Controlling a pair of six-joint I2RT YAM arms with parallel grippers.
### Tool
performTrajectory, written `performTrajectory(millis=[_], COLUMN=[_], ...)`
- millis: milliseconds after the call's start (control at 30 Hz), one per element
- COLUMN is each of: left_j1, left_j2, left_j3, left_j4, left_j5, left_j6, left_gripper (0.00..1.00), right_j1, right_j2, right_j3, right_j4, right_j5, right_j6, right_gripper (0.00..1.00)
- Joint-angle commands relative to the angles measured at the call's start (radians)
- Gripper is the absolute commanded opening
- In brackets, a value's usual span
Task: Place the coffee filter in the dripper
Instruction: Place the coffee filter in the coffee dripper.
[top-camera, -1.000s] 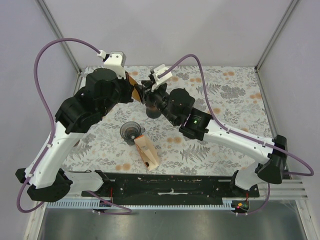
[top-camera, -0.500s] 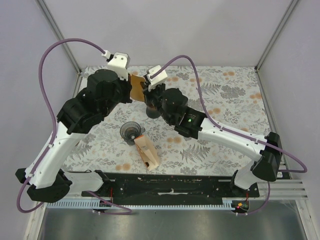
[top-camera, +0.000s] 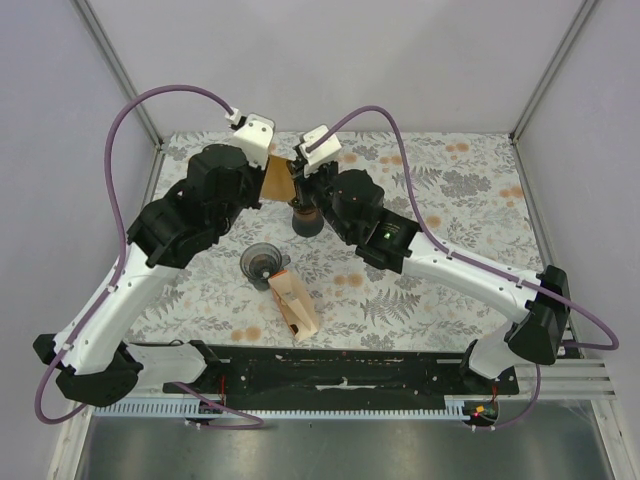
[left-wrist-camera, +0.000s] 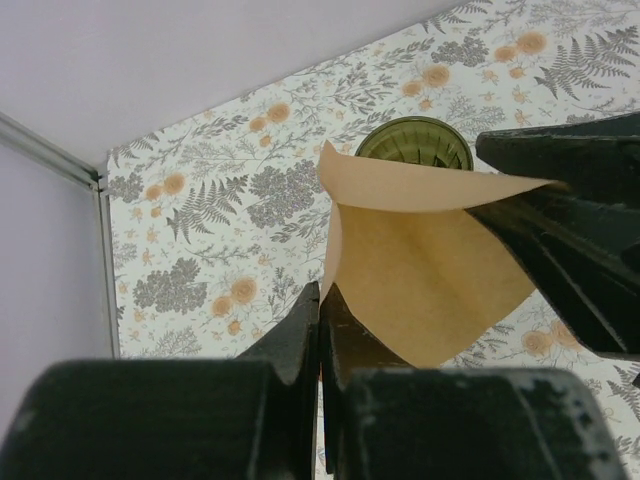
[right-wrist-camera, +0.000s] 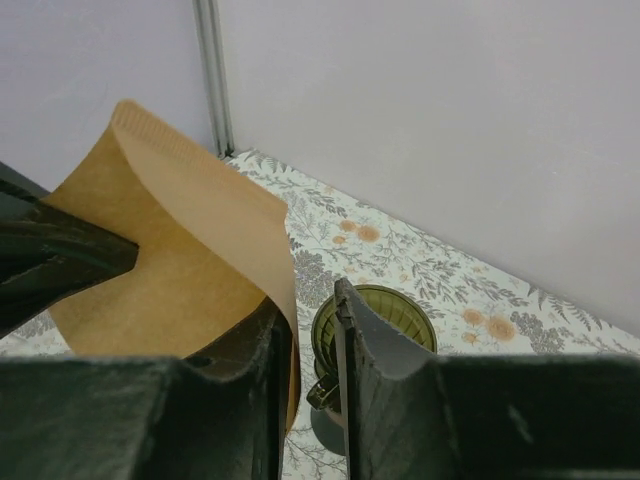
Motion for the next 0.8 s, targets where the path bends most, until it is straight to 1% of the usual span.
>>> performTrajectory(millis=[0, 167, 233, 267, 333, 433, 500, 633, 767], left_j1=[-0.003, -0.004, -0.004, -0.004, -0.004, -0.004, -0.004, -0.003, -0.003], left_j2=[-0.018, -0.018, -0.018, -0.019, -0.022, -0.021, -0.019, 0.001, 0.025], left_j3=[0.02, 0.034, 0.035, 0.034, 0.029, 0.026, 0.028, 0.032, 0.025], left_j4=[0.037, 0.016, 0.013, 0.01, 0.008, 0.006, 0.006, -0.009, -0.007], left_j5=[0.068, 0.153, 0.166, 0.174, 0.18, 0.159, 0.116, 0.111, 0.13], left_j6=[0.061, 0.058, 0.065, 0.07, 0.071, 0.073, 0.085, 0.12, 0.137], left_gripper=[0.02, 0.02, 0.02, 0.02, 0.02, 0.02, 0.02, 0.02, 0.02], right_j1=[-0.005, -0.008, -0.008, -0.009, -0.014, -0.028, -0.055, -0.144, -0.163], right_j2=[-0.005, 0.032, 0.043, 0.049, 0.057, 0.061, 0.054, 0.049, 0.093], right_j3=[0.033, 0.076, 0.091, 0.097, 0.106, 0.125, 0.128, 0.171, 0.258], right_j4=[0.003, -0.012, -0.016, -0.016, -0.016, -0.044, -0.087, -0.261, -0.4], right_j5=[-0.103, -0.132, -0.129, -0.127, -0.13, -0.086, -0.081, -0.204, -0.248], right_j6=[-0.025, -0.04, -0.043, -0.043, -0.044, -0.037, 0.0, 0.106, 0.104], right_gripper=[0.32, 0.32, 0.31, 0.29, 0.2, 0.0, 0.0, 0.0, 0.0])
